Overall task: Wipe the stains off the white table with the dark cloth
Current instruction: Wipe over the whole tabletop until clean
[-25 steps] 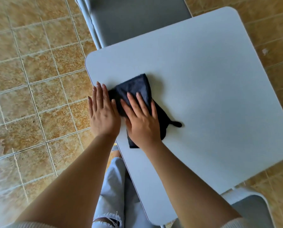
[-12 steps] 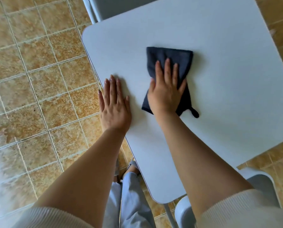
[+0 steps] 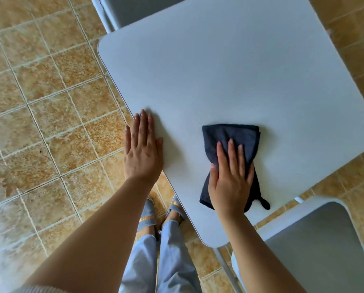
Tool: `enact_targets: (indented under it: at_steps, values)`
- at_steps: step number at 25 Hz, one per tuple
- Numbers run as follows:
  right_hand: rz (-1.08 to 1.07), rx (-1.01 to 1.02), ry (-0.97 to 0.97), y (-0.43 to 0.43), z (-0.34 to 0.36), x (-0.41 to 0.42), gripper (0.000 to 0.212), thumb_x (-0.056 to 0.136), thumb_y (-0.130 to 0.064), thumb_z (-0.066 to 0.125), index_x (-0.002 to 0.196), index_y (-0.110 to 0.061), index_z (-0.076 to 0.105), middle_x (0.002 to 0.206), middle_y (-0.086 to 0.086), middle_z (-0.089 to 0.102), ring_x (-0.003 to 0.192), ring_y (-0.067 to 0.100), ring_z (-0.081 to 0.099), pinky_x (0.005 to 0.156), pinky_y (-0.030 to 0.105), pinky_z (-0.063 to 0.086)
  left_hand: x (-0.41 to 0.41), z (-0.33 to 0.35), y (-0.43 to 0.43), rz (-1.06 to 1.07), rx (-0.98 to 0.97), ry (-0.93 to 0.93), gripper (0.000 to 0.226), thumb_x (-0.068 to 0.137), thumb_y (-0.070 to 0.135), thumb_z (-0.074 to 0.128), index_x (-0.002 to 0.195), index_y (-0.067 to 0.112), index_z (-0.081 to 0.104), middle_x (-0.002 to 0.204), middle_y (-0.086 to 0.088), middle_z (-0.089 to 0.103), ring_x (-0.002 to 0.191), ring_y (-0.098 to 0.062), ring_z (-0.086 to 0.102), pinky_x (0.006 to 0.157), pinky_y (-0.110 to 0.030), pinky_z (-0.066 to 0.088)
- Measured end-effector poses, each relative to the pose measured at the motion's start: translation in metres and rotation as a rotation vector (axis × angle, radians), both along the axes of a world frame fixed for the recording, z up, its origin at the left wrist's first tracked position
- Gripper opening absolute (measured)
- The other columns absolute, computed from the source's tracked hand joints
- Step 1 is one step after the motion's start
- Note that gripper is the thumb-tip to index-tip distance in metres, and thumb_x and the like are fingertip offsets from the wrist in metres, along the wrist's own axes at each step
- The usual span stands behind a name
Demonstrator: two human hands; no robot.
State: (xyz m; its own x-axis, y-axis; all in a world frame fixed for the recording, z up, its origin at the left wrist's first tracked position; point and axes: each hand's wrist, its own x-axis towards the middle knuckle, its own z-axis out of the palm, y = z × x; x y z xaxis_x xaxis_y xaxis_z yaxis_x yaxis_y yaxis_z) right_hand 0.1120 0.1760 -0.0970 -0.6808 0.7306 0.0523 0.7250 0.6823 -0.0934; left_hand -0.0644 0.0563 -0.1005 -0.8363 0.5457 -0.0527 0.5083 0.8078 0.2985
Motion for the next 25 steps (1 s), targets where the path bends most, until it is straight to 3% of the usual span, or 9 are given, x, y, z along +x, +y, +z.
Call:
enact_targets:
  at_steps: [3,7,11,15,19,22,25]
  values:
    - [-0.221,-0.014,0.067,-0.01,0.001,-0.019,0.05,0.1,-0.033,0.046,0.149,-0.024,0.046,0.16,0.003,0.038,0.148,0.028,0.034,0.112,0.059,0.035,0.018,0.0,0.005,-0.04,-0.003,0.002,0.06,0.102,0.033,0.023,0.154,0.005,0.014,0.162,-0.009,0.009,0.149,-0.02,0.002,0.121,-0.035,-0.005]
    - [-0.084,-0.027,0.075,-0.047,0.001,-0.019,0.053,0.099,-0.034,0.046,0.151,-0.026,0.043,0.161,0.001,0.036,0.149,0.026,0.032,0.116,0.058,0.03,0.032,-0.002,0.014,-0.026,0.01,0.015,0.059,0.103,0.033,0.026,0.154,0.005,0.015,0.162,-0.01,0.011,0.149,-0.021,0.004,0.121,-0.036,-0.002]
    - [-0.04,-0.065,0.011,-0.068,0.003,0.034,0.055,0.1,-0.035,0.042,0.154,-0.03,0.037,0.163,-0.002,0.031,0.151,0.024,0.028,0.117,0.058,0.029,0.033,-0.003,0.015,-0.046,-0.004,0.019,0.059,0.104,0.035,0.025,0.155,0.007,0.012,0.162,-0.009,0.008,0.15,-0.02,0.002,0.12,-0.032,-0.009]
    - [-0.215,0.0,-0.013,-0.026,0.0,0.07,0.053,0.098,-0.035,0.043,0.151,-0.029,0.042,0.161,0.0,0.036,0.149,0.026,0.033,0.113,0.06,0.033,0.032,-0.003,0.016,-0.057,0.006,0.042,0.06,0.104,0.033,0.029,0.155,0.007,0.012,0.162,-0.011,0.01,0.15,-0.022,0.004,0.12,-0.031,-0.009]
    - [-0.413,0.01,0.033,0.044,-0.005,0.028,0.054,0.098,-0.036,0.045,0.151,-0.027,0.043,0.161,0.001,0.036,0.149,0.026,0.032,0.112,0.062,0.032,0.028,-0.002,0.014,-0.08,0.025,0.039,0.061,0.103,0.034,0.03,0.154,0.006,0.014,0.161,-0.012,0.012,0.15,-0.023,0.006,0.12,-0.031,-0.009]
    - [-0.335,0.021,0.087,0.065,-0.008,-0.039,0.054,0.095,-0.035,0.046,0.148,-0.026,0.047,0.158,0.003,0.041,0.147,0.027,0.036,0.11,0.062,0.035,0.021,-0.001,0.011,-0.113,0.02,0.023,0.062,0.102,0.037,0.028,0.154,0.007,0.015,0.162,-0.01,0.012,0.15,-0.021,0.005,0.121,-0.033,-0.005]
    - [-0.118,0.022,0.134,0.033,-0.008,-0.084,0.053,0.096,-0.034,0.047,0.148,-0.024,0.048,0.157,0.004,0.042,0.146,0.028,0.038,0.113,0.059,0.034,0.012,0.001,0.011,-0.128,0.001,0.024,0.061,0.102,0.037,0.025,0.155,0.008,0.015,0.162,-0.008,0.011,0.149,-0.018,0.005,0.121,-0.034,-0.004]
